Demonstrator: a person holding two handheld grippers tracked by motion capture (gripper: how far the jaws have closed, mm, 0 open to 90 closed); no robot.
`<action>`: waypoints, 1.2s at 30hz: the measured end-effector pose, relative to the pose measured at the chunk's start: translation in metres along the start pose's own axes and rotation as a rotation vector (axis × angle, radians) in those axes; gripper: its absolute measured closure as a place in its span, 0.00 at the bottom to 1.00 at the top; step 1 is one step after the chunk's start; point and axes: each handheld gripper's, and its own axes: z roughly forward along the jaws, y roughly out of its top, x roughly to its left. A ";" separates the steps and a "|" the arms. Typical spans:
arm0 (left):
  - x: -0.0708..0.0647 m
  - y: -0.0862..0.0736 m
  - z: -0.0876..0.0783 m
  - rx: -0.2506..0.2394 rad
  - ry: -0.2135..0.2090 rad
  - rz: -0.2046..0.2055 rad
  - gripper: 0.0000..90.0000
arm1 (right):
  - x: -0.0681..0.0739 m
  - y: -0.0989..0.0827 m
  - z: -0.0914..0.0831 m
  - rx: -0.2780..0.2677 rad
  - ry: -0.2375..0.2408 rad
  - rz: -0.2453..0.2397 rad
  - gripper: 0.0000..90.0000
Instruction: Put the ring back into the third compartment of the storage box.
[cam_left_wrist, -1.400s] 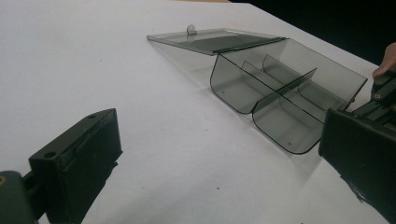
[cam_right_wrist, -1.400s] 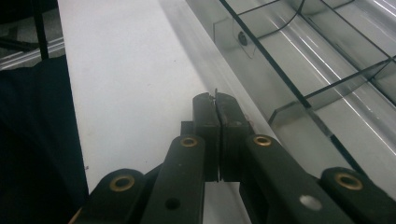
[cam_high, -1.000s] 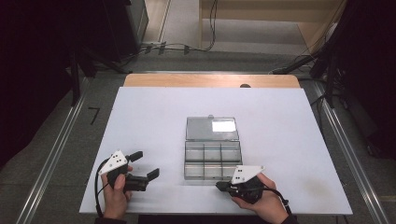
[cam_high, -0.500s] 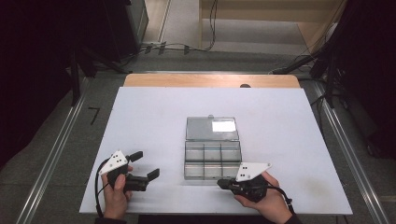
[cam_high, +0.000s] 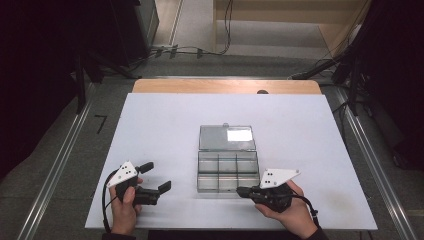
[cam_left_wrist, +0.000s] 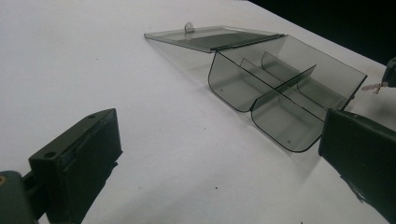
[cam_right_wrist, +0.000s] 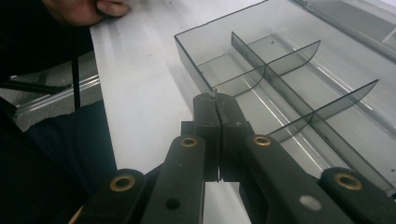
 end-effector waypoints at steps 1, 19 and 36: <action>0.000 0.000 0.000 0.001 0.000 0.002 0.00 | 0.000 0.001 -0.001 0.001 -0.001 0.001 0.97; -0.001 0.000 0.001 0.005 0.005 0.008 0.00 | -0.006 0.006 -0.009 -0.031 -0.020 0.015 0.97; -0.002 0.000 0.001 0.007 0.003 0.012 0.00 | -0.014 0.013 -0.014 -0.059 -0.033 0.027 0.97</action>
